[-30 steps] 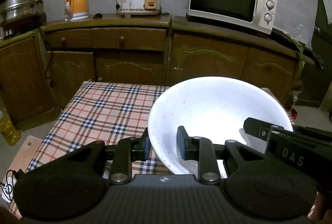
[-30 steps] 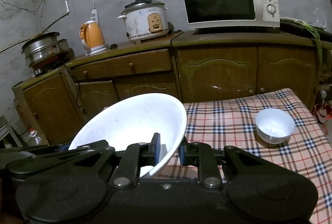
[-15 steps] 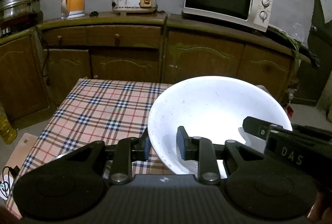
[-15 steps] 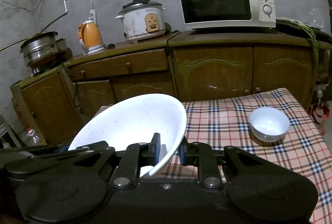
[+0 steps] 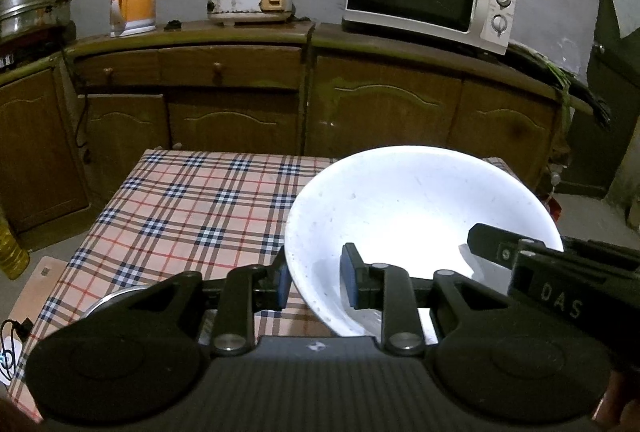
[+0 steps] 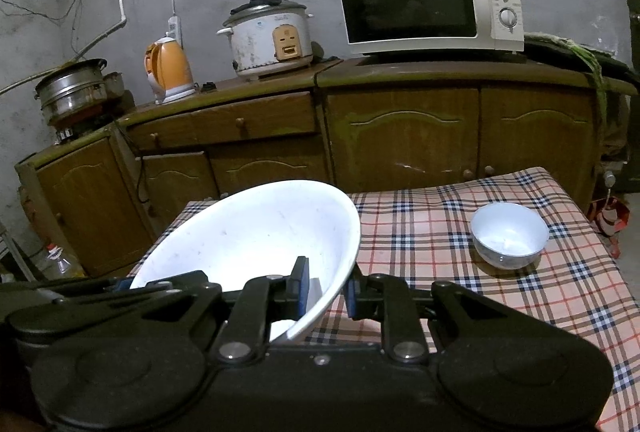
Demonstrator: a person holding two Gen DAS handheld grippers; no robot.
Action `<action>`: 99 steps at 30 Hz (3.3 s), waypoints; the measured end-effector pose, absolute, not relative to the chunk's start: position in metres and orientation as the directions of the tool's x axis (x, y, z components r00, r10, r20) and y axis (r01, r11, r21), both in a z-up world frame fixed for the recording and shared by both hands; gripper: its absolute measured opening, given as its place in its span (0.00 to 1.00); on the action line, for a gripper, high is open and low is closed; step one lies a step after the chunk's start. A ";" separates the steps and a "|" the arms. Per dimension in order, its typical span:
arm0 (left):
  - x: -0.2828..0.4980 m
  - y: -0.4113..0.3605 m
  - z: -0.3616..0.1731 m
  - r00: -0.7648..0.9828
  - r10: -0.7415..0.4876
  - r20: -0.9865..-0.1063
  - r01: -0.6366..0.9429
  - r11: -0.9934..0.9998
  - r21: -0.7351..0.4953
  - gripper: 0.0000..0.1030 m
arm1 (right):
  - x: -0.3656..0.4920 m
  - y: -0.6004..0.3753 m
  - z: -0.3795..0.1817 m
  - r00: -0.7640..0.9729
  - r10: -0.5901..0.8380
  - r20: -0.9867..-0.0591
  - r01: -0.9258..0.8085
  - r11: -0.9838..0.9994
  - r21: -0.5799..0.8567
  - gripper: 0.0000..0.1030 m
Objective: Organize plates and bowls
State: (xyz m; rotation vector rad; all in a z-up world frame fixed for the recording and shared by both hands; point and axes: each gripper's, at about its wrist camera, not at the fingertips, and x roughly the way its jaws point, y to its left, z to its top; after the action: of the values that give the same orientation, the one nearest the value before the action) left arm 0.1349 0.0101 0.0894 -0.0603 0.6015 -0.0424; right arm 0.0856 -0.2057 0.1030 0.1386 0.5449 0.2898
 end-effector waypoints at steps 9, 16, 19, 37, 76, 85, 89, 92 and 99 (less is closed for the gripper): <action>0.133 0.005 0.088 0.823 -0.066 -0.564 0.034 0.997 -0.066 0.26 | 0.081 -0.210 0.101 0.822 0.292 -0.489 -0.221 0.955 0.199 0.23; 0.131 0.000 0.086 0.822 -0.075 -0.564 0.049 0.997 -0.062 0.26 | 0.077 -0.216 0.100 0.824 0.284 -0.490 -0.210 0.957 0.201 0.23; 0.131 -0.002 0.086 0.821 -0.079 -0.566 0.054 0.997 -0.061 0.26 | 0.075 -0.218 0.100 0.825 0.280 -0.490 -0.205 0.958 0.201 0.23; 0.127 -0.008 0.080 0.807 -0.119 -0.579 0.095 0.993 -0.072 0.26 | 0.067 -0.233 0.096 0.828 0.259 -0.497 -0.176 0.962 0.207 0.23; 0.119 -0.033 0.067 0.778 -0.187 -0.600 0.183 0.981 -0.070 0.26 | 0.048 -0.267 0.082 0.830 0.208 -0.517 -0.109 0.970 0.215 0.23; 0.118 -0.041 0.061 0.762 -0.212 -0.612 0.211 0.975 -0.074 0.26 | 0.043 -0.280 0.073 0.824 0.191 -0.533 -0.084 0.972 0.219 0.23; 0.117 -0.044 0.059 0.758 -0.218 -0.615 0.220 0.973 -0.073 0.26 | 0.041 -0.284 0.069 0.822 0.186 -0.538 -0.075 0.973 0.220 0.23; 0.117 -0.047 0.057 0.754 -0.221 -0.619 0.228 0.971 -0.069 0.26 | 0.039 -0.287 0.066 0.821 0.183 -0.541 -0.070 0.972 0.223 0.23; 0.118 -0.052 0.054 0.746 -0.226 -0.627 0.241 0.968 -0.062 0.26 | 0.036 -0.295 0.060 0.816 0.176 -0.550 -0.056 0.972 0.228 0.23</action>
State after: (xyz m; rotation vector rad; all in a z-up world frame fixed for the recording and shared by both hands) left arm 0.1176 -0.0521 0.0538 0.0234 0.6832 -0.2557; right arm 0.0362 -0.2946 0.0600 0.2062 0.6040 0.1248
